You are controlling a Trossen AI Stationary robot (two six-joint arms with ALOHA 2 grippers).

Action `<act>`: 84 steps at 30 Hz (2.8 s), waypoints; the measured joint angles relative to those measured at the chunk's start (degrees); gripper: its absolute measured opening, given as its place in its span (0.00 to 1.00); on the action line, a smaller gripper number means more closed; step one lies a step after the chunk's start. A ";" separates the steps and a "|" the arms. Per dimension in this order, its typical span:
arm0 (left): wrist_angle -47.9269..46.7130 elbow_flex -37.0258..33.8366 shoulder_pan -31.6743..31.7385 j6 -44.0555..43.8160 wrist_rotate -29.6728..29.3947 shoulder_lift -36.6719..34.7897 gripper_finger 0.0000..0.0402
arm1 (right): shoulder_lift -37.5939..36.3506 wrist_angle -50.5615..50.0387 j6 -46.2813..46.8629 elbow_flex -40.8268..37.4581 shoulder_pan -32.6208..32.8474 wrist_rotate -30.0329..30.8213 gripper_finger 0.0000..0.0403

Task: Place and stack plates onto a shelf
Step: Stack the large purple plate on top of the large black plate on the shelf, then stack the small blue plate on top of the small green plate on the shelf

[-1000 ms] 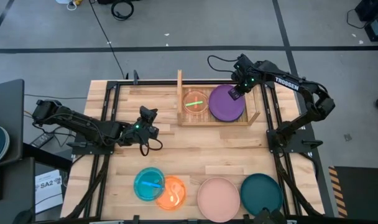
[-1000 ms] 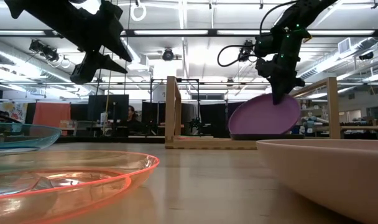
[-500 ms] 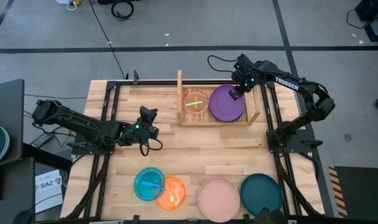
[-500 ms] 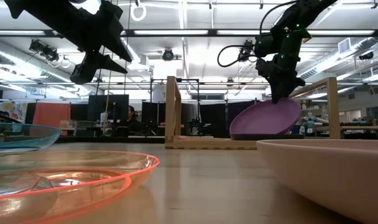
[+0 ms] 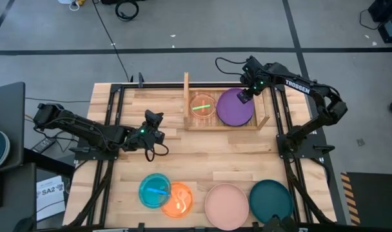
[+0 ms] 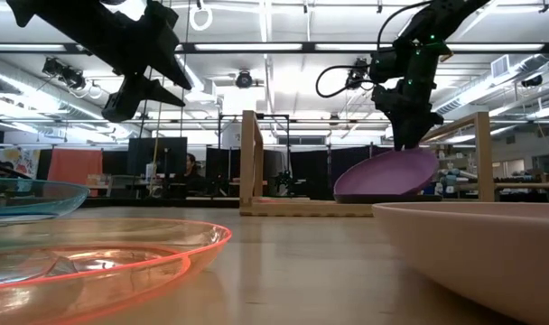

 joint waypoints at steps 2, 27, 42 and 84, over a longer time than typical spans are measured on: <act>0.01 0.00 0.00 0.00 -0.02 0.00 0.38 | 0.00 0.02 -0.76 0.01 0.00 1.30 0.47; 0.01 0.00 -0.01 -0.04 -0.02 0.00 0.38 | 0.00 15.81 4.09 0.00 12.55 -12.85 0.48; 0.01 0.00 -0.01 -0.04 -0.02 0.01 0.38 | 0.00 22.64 4.18 -3.38 31.85 -5.34 0.48; 0.01 -0.02 -0.01 -0.04 -0.01 0.01 0.38 | 0.00 39.12 5.06 -25.23 23.78 -4.43 0.48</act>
